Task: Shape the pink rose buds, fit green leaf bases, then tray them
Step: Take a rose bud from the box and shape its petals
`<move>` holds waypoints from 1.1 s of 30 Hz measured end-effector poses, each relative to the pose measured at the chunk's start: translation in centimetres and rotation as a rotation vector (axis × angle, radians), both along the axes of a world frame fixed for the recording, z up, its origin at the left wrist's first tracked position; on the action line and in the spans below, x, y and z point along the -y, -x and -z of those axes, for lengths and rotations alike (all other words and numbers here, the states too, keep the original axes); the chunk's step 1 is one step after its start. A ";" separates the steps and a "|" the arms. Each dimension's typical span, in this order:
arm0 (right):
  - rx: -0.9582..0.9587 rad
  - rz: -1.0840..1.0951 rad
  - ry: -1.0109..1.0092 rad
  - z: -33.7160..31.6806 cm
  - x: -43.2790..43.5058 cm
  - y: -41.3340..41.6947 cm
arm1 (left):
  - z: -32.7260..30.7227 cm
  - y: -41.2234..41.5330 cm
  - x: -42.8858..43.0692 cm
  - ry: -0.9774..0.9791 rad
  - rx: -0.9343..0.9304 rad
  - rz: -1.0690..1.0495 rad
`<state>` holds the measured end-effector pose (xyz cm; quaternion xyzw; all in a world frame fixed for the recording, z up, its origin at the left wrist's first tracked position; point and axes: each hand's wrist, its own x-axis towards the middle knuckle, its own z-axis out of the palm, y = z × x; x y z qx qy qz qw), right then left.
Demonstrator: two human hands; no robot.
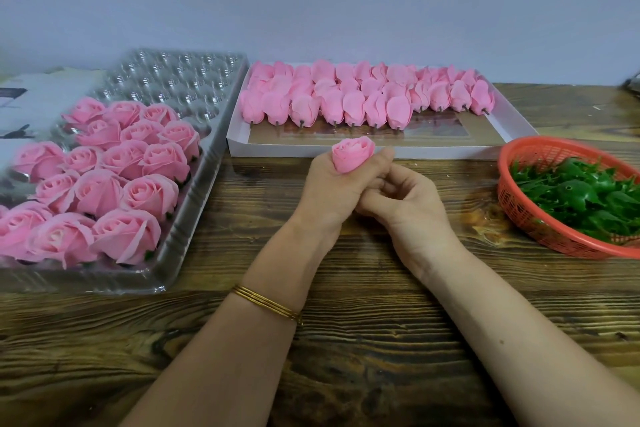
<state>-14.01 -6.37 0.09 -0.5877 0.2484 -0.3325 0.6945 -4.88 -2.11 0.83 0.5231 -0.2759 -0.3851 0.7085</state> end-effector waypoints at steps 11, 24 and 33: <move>0.004 0.021 0.042 0.4 0.3 0.1 | 0.3 -0.6 0.1 0.012 -0.058 0.109; 0.000 -0.107 -0.198 -0.4 0.7 0.3 | -0.4 -1.0 -0.4 -0.056 -0.025 0.076; 0.012 -0.116 -0.205 -0.5 0.7 0.5 | -0.6 -0.7 -0.4 -0.055 0.003 0.101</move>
